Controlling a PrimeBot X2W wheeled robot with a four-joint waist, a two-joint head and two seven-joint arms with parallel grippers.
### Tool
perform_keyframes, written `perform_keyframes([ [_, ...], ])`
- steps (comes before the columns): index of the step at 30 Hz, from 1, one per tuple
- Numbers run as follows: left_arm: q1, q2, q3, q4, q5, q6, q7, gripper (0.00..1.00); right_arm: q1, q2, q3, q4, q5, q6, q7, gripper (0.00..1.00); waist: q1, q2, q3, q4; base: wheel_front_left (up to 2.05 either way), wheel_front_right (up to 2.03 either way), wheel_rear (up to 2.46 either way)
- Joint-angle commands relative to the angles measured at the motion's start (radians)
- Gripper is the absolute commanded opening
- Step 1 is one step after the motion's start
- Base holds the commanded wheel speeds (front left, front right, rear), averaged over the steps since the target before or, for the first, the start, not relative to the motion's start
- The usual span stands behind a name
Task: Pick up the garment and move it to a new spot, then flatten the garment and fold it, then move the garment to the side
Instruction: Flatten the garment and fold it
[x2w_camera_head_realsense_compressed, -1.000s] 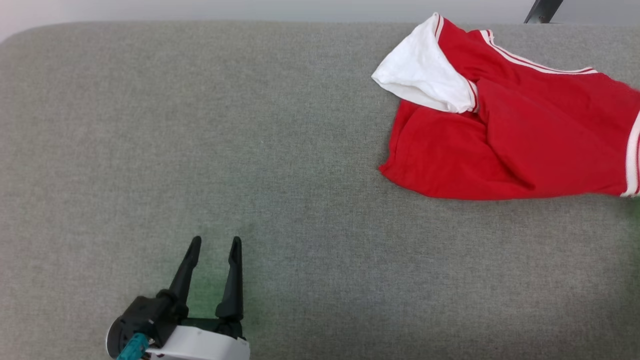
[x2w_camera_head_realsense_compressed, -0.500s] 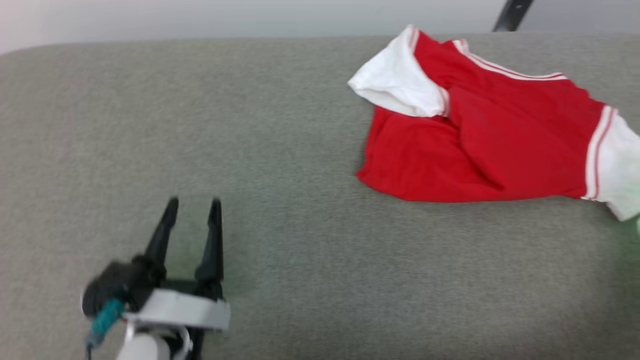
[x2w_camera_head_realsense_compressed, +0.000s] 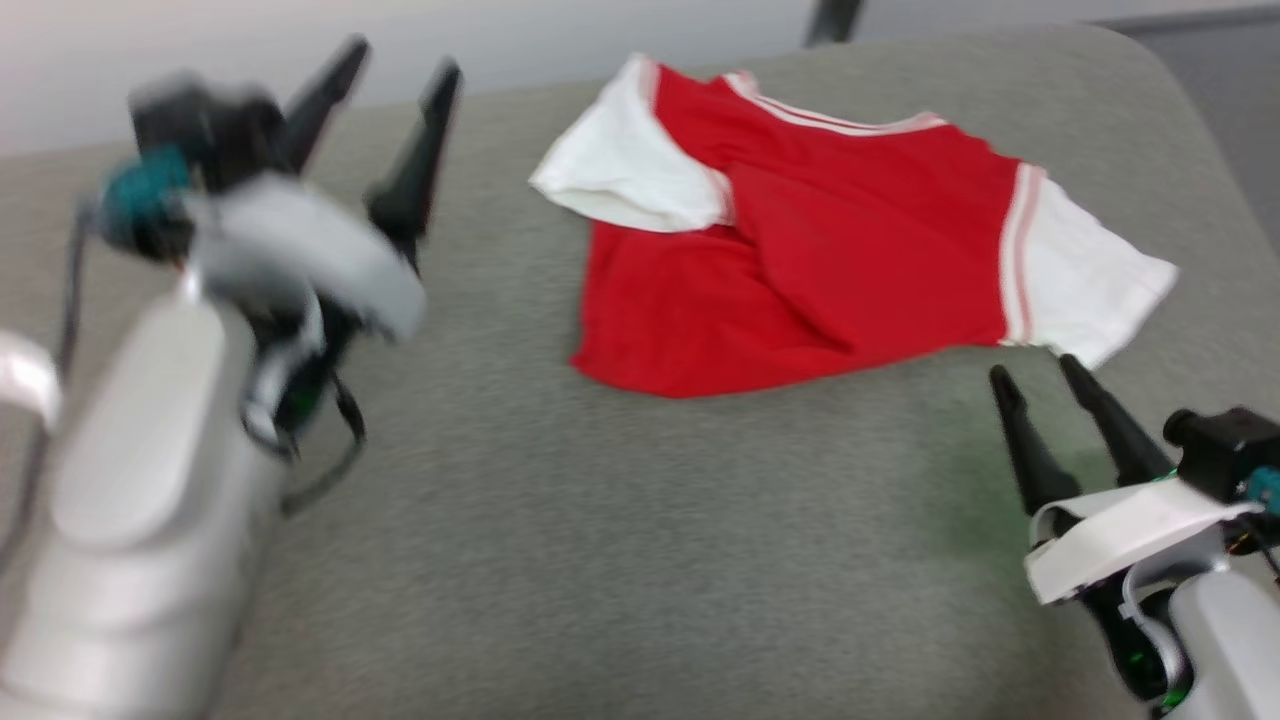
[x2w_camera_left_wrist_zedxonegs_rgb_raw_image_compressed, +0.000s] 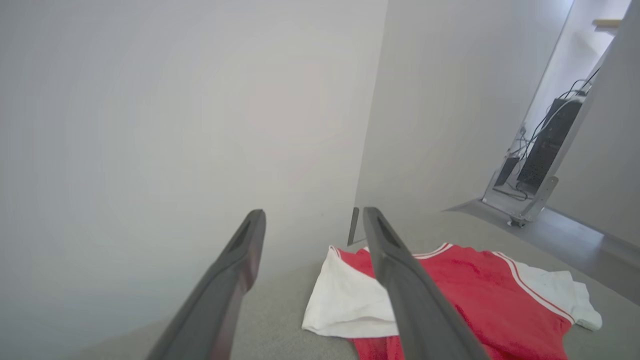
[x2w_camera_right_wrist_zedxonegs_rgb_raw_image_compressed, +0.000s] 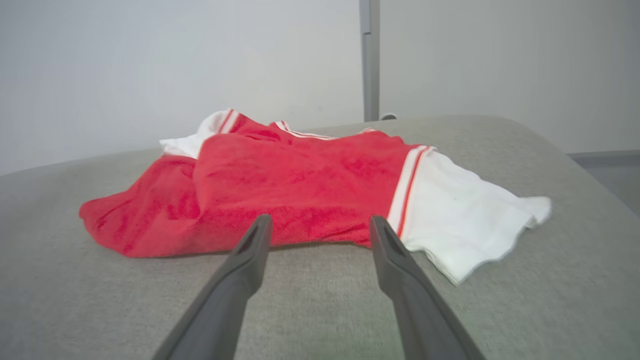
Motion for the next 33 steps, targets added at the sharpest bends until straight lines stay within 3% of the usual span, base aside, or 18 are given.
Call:
perform_keyframes([
  [1,-0.074,0.009,-0.027,0.082,-0.060,-0.002,0.070,1.00,0.045,0.027,-0.018,-0.074,-0.029,-0.001,0.026,1.00,0.0000,-0.0001,0.053,-0.112,0.00,0.00,0.00],
  [7,-0.288,0.037,-0.091,0.390,-0.180,-0.003,0.384,1.00,0.122,0.115,-0.055,-0.232,-0.123,-0.001,0.102,1.00,0.0000,-0.0001,0.120,-0.222,0.00,0.00,0.00],
  [13,-0.404,0.077,-0.187,0.552,-0.216,-0.002,0.547,1.00,0.142,0.169,-0.054,-0.283,-0.143,-0.001,0.127,1.00,0.0000,-0.0001,0.173,-0.289,0.00,0.00,0.00],
  [23,-0.522,0.144,-0.292,0.692,-0.192,-0.003,0.583,1.00,0.100,0.198,-0.004,-0.296,-0.151,-0.001,0.121,1.00,0.0000,-0.0001,0.242,-0.353,0.00,0.00,0.00],
  [31,-0.519,0.144,-0.345,0.771,-0.239,-0.003,0.635,1.00,0.094,0.197,0.001,-0.303,-0.150,-0.001,0.117,1.00,0.0000,-0.0001,0.249,-0.347,0.00,0.00,0.00],
  [32,-0.514,0.136,-0.345,0.769,-0.257,-0.003,0.638,0.62,0.095,0.195,-0.004,-0.302,-0.152,-0.001,0.118,1.00,0.0000,-0.0001,0.247,-0.343,0.00,0.00,0.00],
  [33,-0.510,0.126,-0.339,0.769,-0.281,-0.003,0.648,0.00,0.094,0.195,-0.008,-0.304,-0.154,-0.001,0.119,1.00,0.0000,-0.0001,0.245,-0.337,0.00,0.00,0.00],
])
